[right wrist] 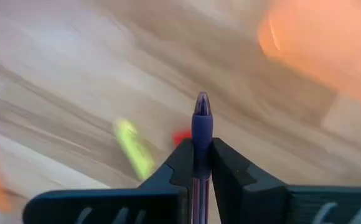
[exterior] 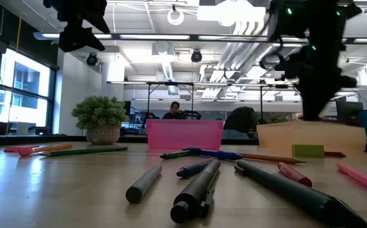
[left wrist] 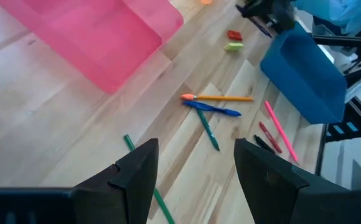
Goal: Sort crayons/erasers/pens/pencils in bins
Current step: Put the purple pen into the orange bin
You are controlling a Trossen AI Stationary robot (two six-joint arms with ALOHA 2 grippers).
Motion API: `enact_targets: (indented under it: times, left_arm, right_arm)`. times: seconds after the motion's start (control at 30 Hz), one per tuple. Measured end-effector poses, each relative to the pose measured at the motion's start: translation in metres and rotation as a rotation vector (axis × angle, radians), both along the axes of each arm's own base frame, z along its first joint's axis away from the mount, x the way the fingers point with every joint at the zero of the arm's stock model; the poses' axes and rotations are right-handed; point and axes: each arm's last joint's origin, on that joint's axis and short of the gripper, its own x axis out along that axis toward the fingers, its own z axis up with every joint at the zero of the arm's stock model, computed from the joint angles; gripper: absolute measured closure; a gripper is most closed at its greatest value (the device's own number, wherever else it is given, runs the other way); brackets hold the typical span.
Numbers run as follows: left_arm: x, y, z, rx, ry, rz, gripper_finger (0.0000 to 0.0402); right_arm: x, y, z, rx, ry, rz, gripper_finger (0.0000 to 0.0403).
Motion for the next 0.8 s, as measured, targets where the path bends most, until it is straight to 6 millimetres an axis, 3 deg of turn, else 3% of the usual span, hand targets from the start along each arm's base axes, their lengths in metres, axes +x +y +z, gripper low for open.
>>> enact_targets:
  times: [0.17, 0.37, 0.53, 0.8]
  left_arm:
    - [-0.001, 0.001, 0.0, 0.05, 0.021, 0.022, 0.0202]
    - [0.001, 0.005, -0.005, 0.082, 0.08, 0.082, 0.0202]
    - [0.007, 0.008, -0.011, 0.095, 0.127, 0.104, 0.0202]
    - [0.016, 0.013, -0.025, 0.053, 0.223, 0.187, 0.0202]
  right_arm:
    - [0.011, -0.01, 0.035, -0.149, -0.05, -0.024, 0.0381]
    - [0.012, -0.036, 0.067, -0.292, -0.037, -0.039, 0.0381]
    - [0.008, -0.063, 0.078, -0.359, 0.006, -0.026, 0.0381]
    - [-0.013, -0.11, 0.079, -0.402, 0.136, -0.024, 0.0381]
